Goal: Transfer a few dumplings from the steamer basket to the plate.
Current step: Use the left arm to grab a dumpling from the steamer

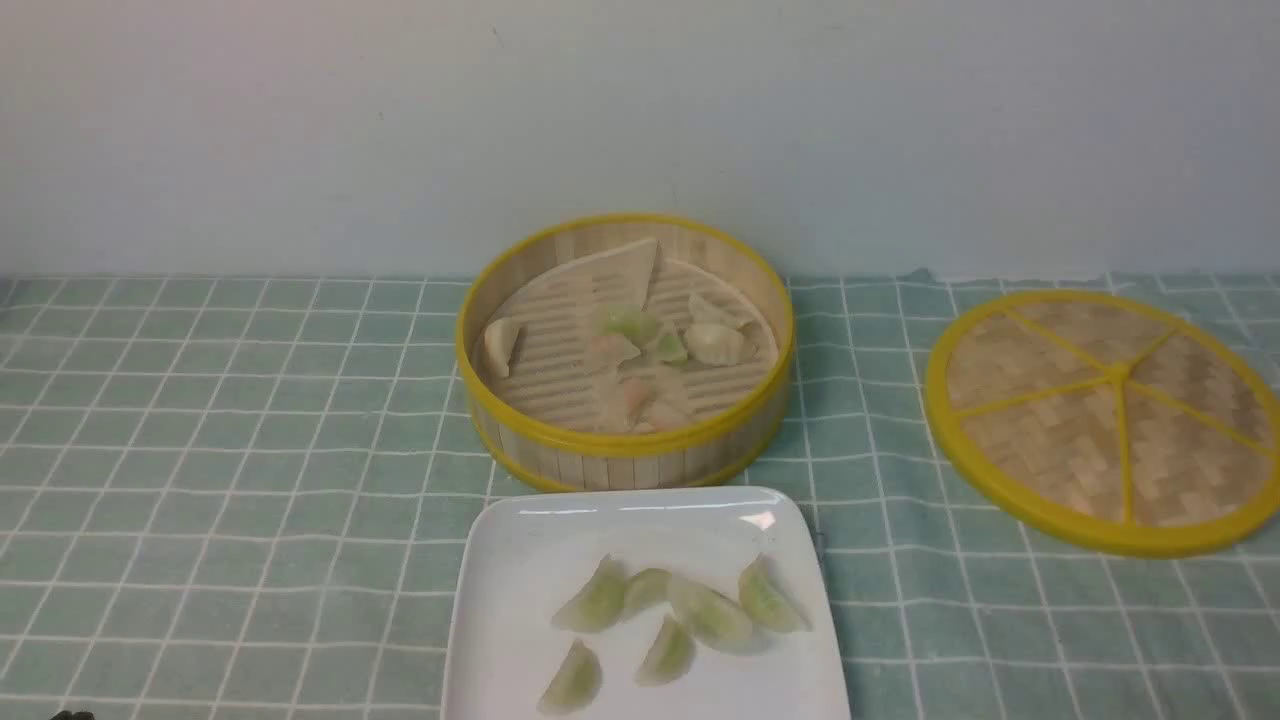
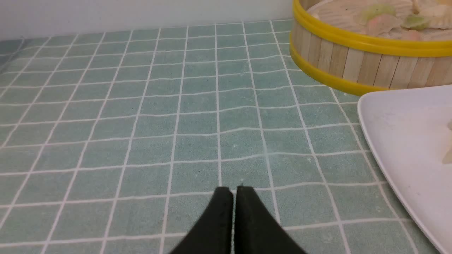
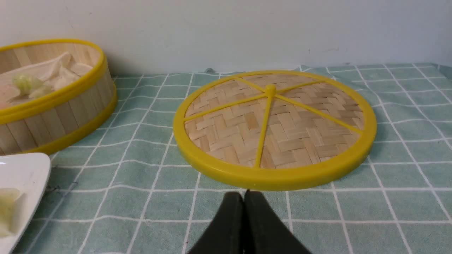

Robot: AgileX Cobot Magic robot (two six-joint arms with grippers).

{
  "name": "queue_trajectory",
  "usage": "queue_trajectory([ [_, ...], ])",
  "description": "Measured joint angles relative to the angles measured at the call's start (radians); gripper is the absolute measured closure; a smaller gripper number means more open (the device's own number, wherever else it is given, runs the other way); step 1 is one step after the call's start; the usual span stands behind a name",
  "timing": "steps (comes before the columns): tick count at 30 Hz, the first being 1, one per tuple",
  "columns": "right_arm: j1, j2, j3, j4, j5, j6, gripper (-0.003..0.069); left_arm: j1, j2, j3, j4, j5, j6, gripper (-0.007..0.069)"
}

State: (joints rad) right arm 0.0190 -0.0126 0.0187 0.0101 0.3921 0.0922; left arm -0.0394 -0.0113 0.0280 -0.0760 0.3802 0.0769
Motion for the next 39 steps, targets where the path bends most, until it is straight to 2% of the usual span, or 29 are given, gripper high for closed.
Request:
queue_trajectory([
  [23, 0.0, 0.0, 0.0, -0.001, 0.0, 0.0, 0.0673, 0.0, 0.0, 0.0, 0.013, -0.008, 0.0, 0.0631],
  [25, 0.0, 0.0, 0.0, -0.001, 0.0, 0.0, 0.0673, 0.0, 0.0, 0.001, -0.008, -0.044, -0.022, 0.0631],
  [27, 0.0, 0.0, 0.002, 0.012, -0.019, 0.007, 0.0673, 0.0, 0.0, 0.002, -0.093, -0.138, -0.077, 0.0631],
  [29, 0.0, 0.0, 0.007, 0.054, -0.062, 0.028, 0.0673, 0.0, 0.0, 0.002, -0.152, -0.19, -0.107, 0.0631],
  [33, 0.0, 0.0, 0.009, 0.347, -0.278, 0.22, 0.0673, 0.0, 0.0, 0.002, -0.331, -0.415, -0.153, 0.0631],
  [34, 0.0, 0.0, 0.009, 0.347, -0.278, 0.22, 0.0673, 0.0, 0.0, 0.002, -0.331, -0.424, -0.153, 0.0631],
  [35, 0.0, 0.0, 0.009, 0.447, -0.328, 0.275, 0.0673, 0.0, 0.0, 0.002, -0.386, -0.504, -0.158, 0.0631],
  [39, 0.0, 0.0, 0.009, 0.589, -0.392, 0.309, 0.0673, 0.0, 0.0, 0.002, -0.479, -0.727, -0.18, 0.0631],
])
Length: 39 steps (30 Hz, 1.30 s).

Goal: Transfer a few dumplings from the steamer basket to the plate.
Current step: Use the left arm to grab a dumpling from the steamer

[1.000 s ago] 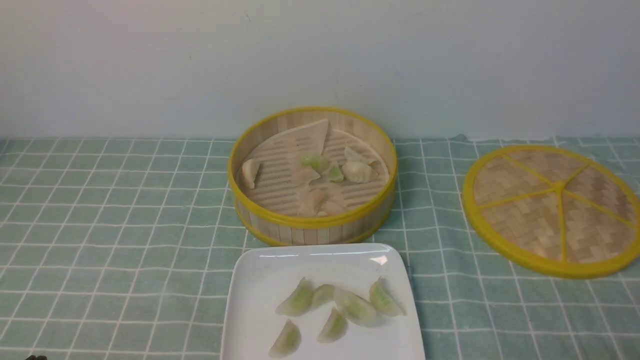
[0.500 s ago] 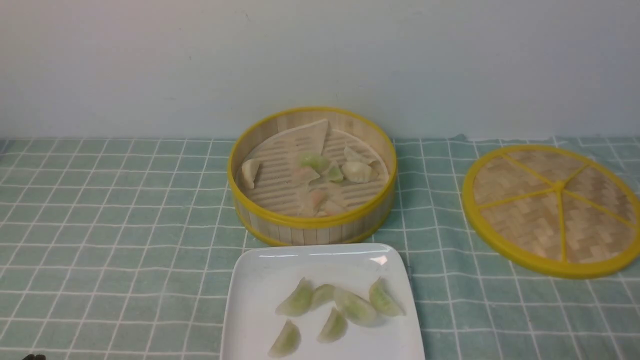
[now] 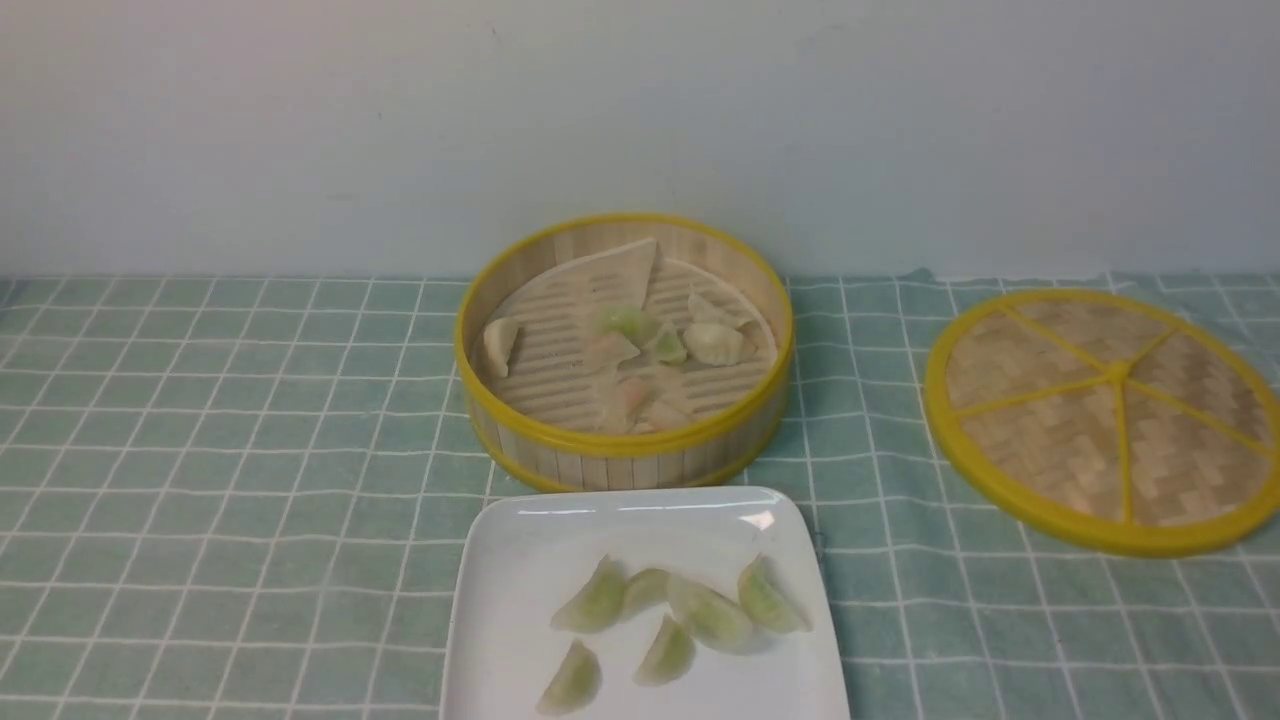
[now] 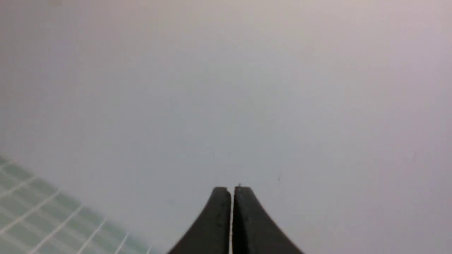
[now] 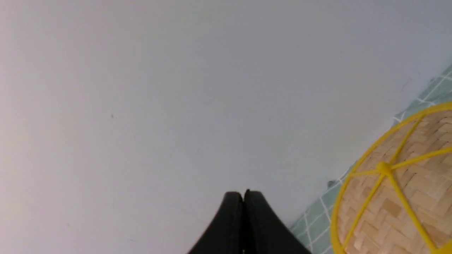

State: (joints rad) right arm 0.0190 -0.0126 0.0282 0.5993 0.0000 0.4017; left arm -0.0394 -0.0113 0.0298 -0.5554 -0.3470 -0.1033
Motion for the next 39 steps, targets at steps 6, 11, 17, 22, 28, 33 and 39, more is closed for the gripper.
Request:
queue_trajectory([
  [6, 0.01, 0.0, -0.062, 0.032, 0.011, -0.02, 0.0673, 0.0, 0.01, -0.188, 0.021, 0.007, -0.062, 0.0631],
  [11, 0.044, 0.094, -0.402, -0.168, 0.325, -0.169, 0.0673, 0.0, 0.239, -0.551, 0.174, 0.464, -0.026, 0.0631],
  [17, 0.05, 0.475, -0.796, -0.26, 0.84, -0.388, 0.0673, 0.0, 0.763, -0.987, 0.211, 1.159, 0.124, 0.0631],
  [22, 0.05, 0.733, -0.952, -0.276, 1.094, -0.533, 0.0673, -0.007, 1.195, -1.219, 0.202, 1.445, 0.287, 0.0631],
  [28, 0.05, 0.833, -0.967, -0.291, 1.148, -0.566, 0.0673, -0.141, 1.491, -1.377, 0.34, 1.464, 0.273, 0.0631],
  [33, 0.05, 0.837, -0.968, -0.292, 1.12, -0.566, 0.0673, -0.237, 1.672, -1.528, 0.46, 1.44, 0.225, 0.0631],
  [39, 0.05, 0.837, -0.968, -0.292, 1.114, -0.566, 0.0673, -0.252, 1.864, -1.705, 0.479, 1.434, 0.215, 0.0631],
])
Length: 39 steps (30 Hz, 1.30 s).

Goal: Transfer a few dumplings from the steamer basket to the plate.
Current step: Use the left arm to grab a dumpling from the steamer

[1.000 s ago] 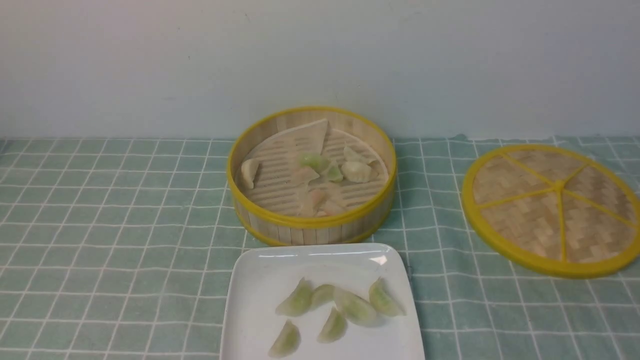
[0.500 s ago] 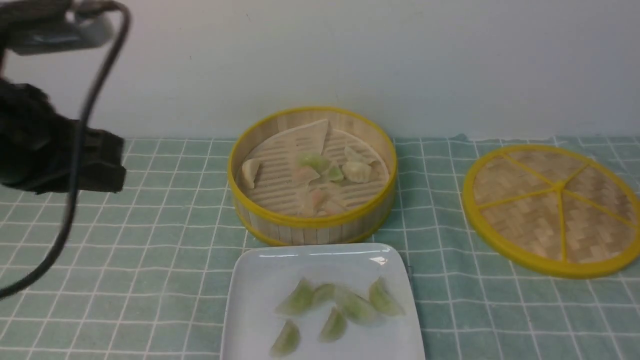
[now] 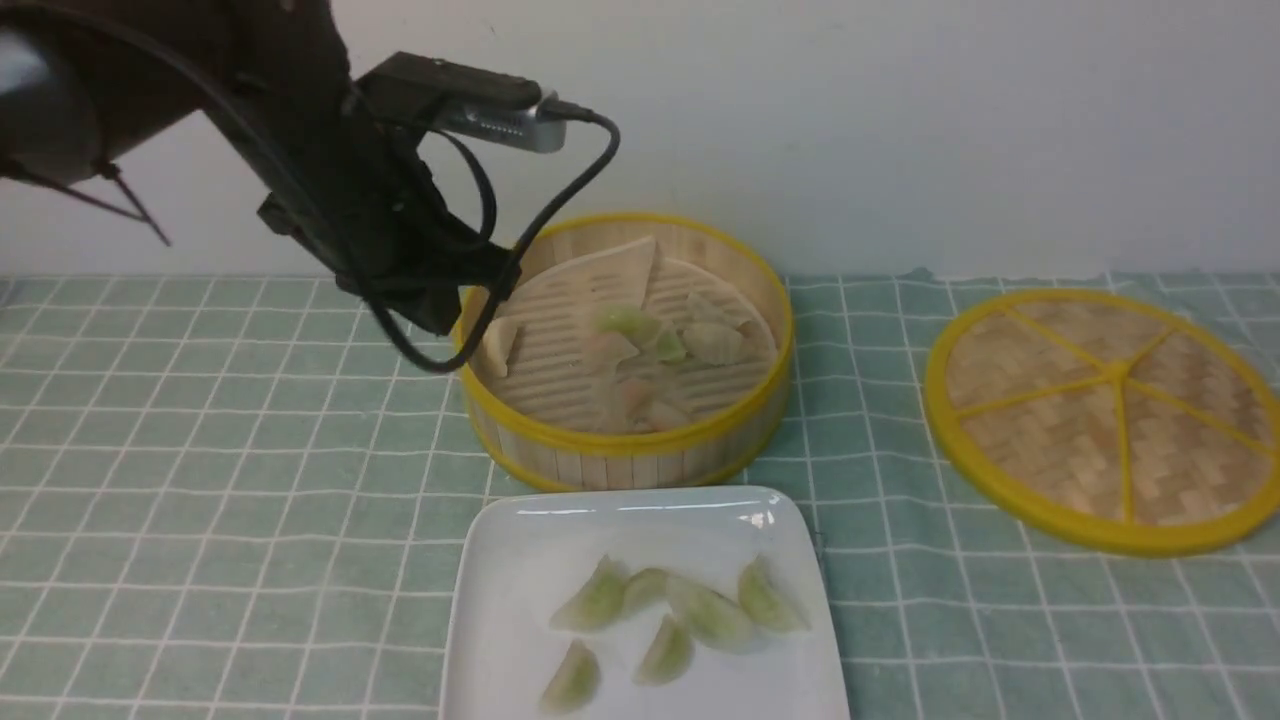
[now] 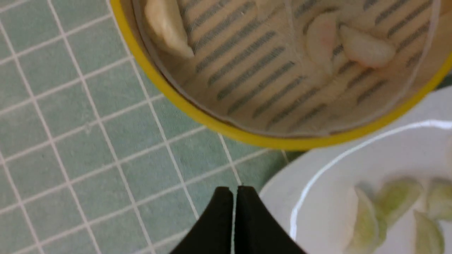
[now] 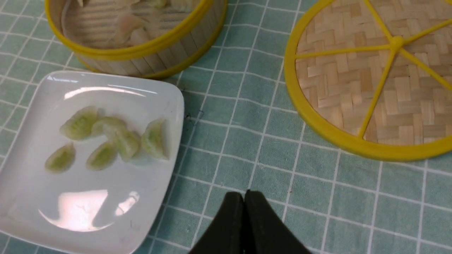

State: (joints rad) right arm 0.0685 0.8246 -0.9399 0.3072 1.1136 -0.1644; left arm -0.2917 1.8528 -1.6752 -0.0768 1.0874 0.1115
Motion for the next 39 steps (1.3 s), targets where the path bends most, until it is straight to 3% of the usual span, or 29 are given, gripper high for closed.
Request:
queue_trajectory([
  [8, 0.0, 0.0, -0.001, 0.001, -0.002, 0.033, 0.0673, 0.0, 0.252, -0.201, 0.041, -0.087, 0.055, 0.0592],
  [11, 0.0, 0.0, -0.001, 0.001, -0.002, 0.048, 0.0673, 0.0, 0.318, -0.232, 0.067, -0.131, 0.061, 0.0529],
  [17, 0.0, 0.0, -0.001, 0.001, -0.002, 0.05, 0.0673, 0.0, 0.413, -0.242, 0.162, -0.269, 0.079, 0.0272],
  [21, 0.0, 0.0, -0.001, 0.001, -0.002, 0.05, 0.0673, -0.006, 0.44, -0.244, 0.166, -0.31, 0.08, 0.0203],
  [28, 0.0, 0.0, -0.001, 0.001, -0.002, 0.05, 0.0673, -0.012, 0.47, -0.252, 0.177, -0.308, 0.085, 0.0251],
  [34, 0.0, 0.0, -0.001, 0.001, -0.008, 0.05, 0.0673, -0.015, 0.475, -0.26, 0.198, -0.289, 0.059, 0.0424],
  [39, 0.0, 0.0, -0.001, 0.001, -0.01, 0.05, 0.0673, -0.037, 0.465, -0.26, 0.217, -0.249, 0.037, 0.0424],
])
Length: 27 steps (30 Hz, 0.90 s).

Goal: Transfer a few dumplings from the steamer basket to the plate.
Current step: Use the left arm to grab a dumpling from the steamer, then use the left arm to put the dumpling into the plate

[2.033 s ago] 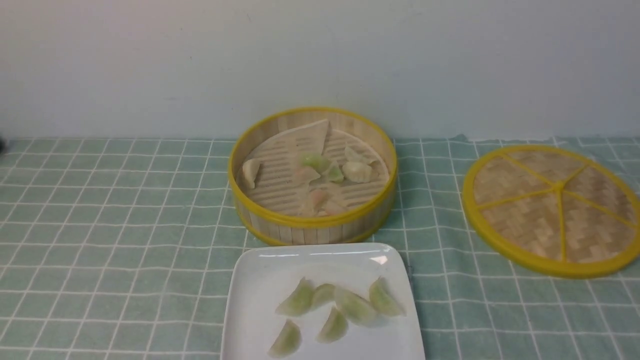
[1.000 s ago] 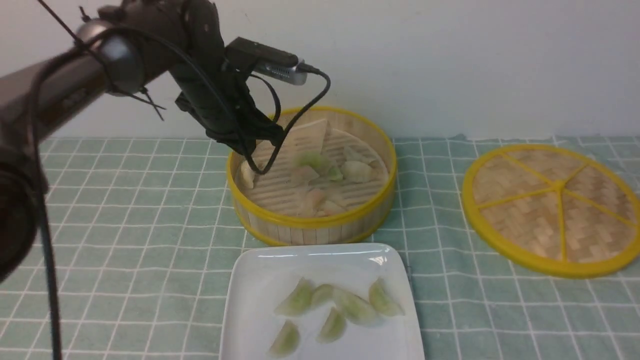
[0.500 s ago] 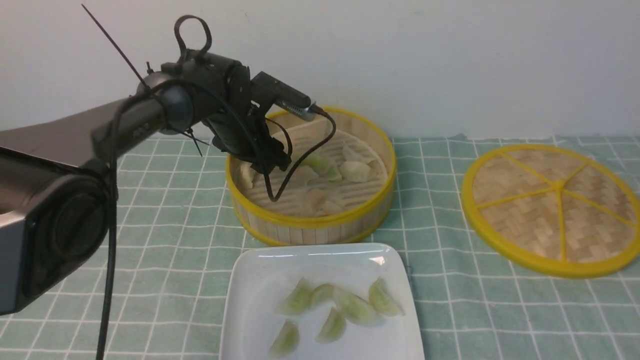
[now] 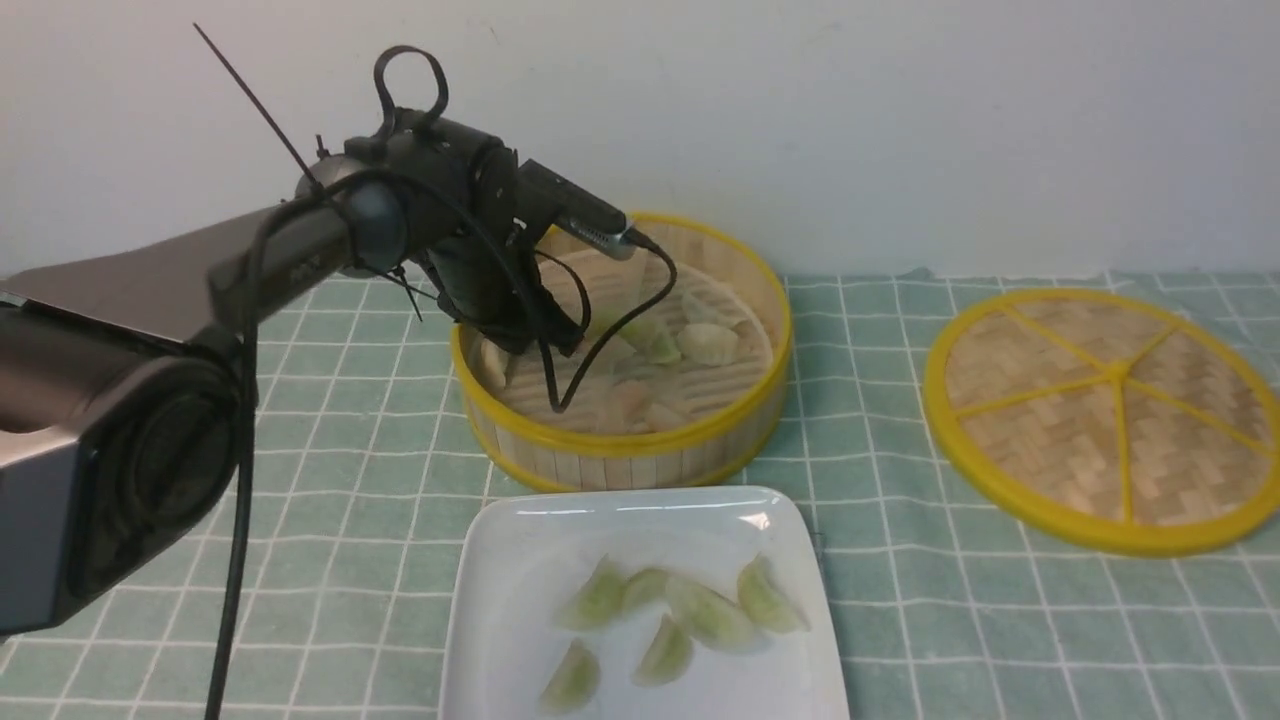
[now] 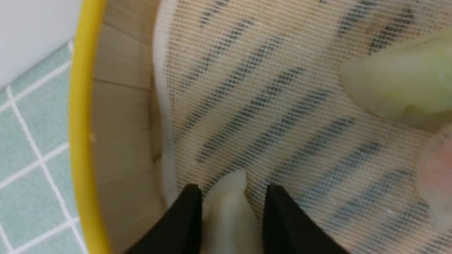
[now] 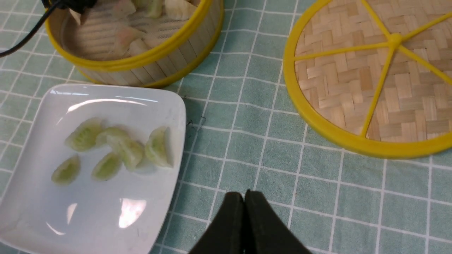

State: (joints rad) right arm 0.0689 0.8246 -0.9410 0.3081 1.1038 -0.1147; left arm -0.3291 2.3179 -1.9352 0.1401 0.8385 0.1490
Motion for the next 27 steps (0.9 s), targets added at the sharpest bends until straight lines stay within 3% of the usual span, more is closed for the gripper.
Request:
queue_trajectory([
  [10, 0.0, 0.0, 0.0, 0.0, 0.0, 0.0, 0.0673, -0.08, -0.206, 0.01, -0.032, 0.098, -0.012, 0.0424],
  [18, 0.0, 0.0, 0.0, 0.0, 0.0, 0.0, 0.0673, -0.093, -0.44, 0.018, -0.116, 0.374, -0.012, 0.0424],
  [22, 0.0, 0.0, 0.0, 0.0, -0.015, 0.0, 0.0673, -0.094, -0.52, 0.102, -0.176, 0.389, -0.013, 0.0424],
  [27, 0.0, 0.0, 0.0, 0.0, -0.019, 0.0, 0.0673, -0.128, -0.592, 0.408, -0.227, 0.34, -0.034, 0.0424],
])
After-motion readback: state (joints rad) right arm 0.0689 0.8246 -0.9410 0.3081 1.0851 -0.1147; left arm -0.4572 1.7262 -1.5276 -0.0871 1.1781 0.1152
